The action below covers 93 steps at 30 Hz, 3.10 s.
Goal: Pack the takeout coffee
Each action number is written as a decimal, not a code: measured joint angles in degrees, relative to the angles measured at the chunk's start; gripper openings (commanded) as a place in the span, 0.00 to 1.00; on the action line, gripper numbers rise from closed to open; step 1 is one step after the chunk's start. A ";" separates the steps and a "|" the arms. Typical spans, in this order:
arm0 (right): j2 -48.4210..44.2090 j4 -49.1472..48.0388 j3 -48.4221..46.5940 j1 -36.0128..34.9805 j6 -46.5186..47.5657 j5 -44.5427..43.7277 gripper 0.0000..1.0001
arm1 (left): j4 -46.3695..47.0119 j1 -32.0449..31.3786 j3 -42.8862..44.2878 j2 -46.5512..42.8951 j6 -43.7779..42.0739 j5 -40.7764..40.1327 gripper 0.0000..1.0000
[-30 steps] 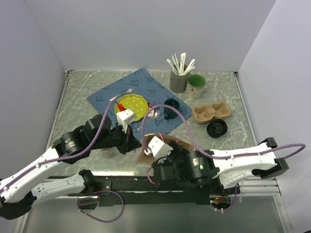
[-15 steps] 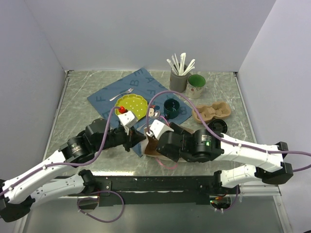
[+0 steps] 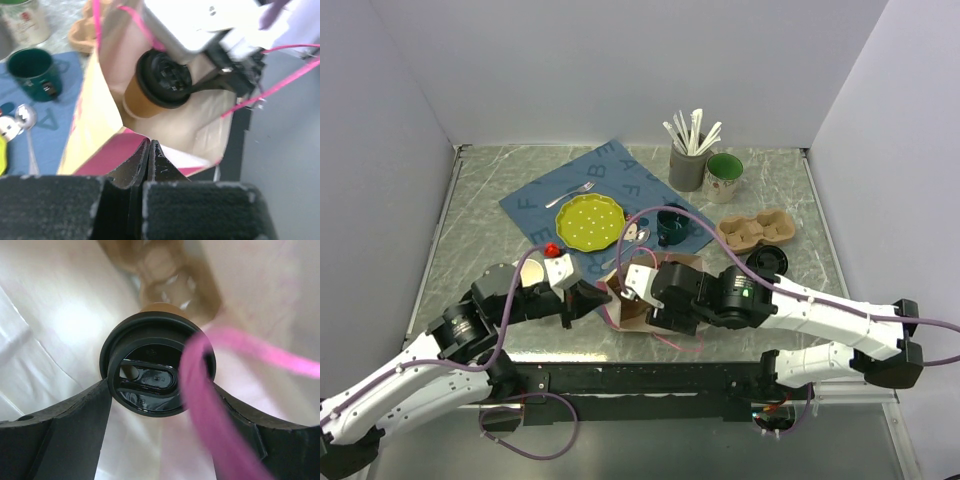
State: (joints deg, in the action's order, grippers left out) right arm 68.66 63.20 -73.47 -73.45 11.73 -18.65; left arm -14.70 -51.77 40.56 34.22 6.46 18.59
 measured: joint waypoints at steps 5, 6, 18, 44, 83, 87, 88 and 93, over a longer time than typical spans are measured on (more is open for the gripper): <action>-2.12 -1.51 4.61 -0.57 0.17 0.96 0.41 | 0.79 0.00 -2.47 -2.64 -0.02 5.05 0.01; -2.19 -1.53 4.96 -0.79 0.20 0.81 0.41 | 0.79 0.00 -2.67 -2.80 -0.04 5.70 0.01; 0.31 -9.11 5.35 -1.79 8.11 -3.10 0.43 | -1.05 0.11 -1.31 -0.96 -6.71 11.56 0.01; 2.60 -17.03 7.08 0.76 6.73 -0.92 0.43 | -13.99 0.20 12.74 1.97 3.74 -7.06 0.61; -2.69 -15.08 9.44 -4.70 -8.13 -12.33 0.42 | -12.02 -3.19 18.12 16.79 16.68 -19.15 0.01; -3.30 -13.75 9.44 -4.79 -7.78 -14.34 0.42 | -3.58 -2.93 13.73 16.61 9.57 -16.35 0.01; -3.32 -13.57 9.44 -4.79 -7.61 -14.88 0.42 | -1.42 -2.71 12.52 16.59 8.35 -15.63 0.01; -3.30 -12.98 9.49 -4.79 -7.63 -15.04 0.42 | 5.64 -0.61 5.49 13.35 5.44 -12.55 0.01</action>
State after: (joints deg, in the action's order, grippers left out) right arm 65.36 50.22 -63.99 -78.24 4.10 -33.69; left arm -9.06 -52.38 46.04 47.57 11.90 6.04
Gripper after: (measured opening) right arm 0.755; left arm 0.019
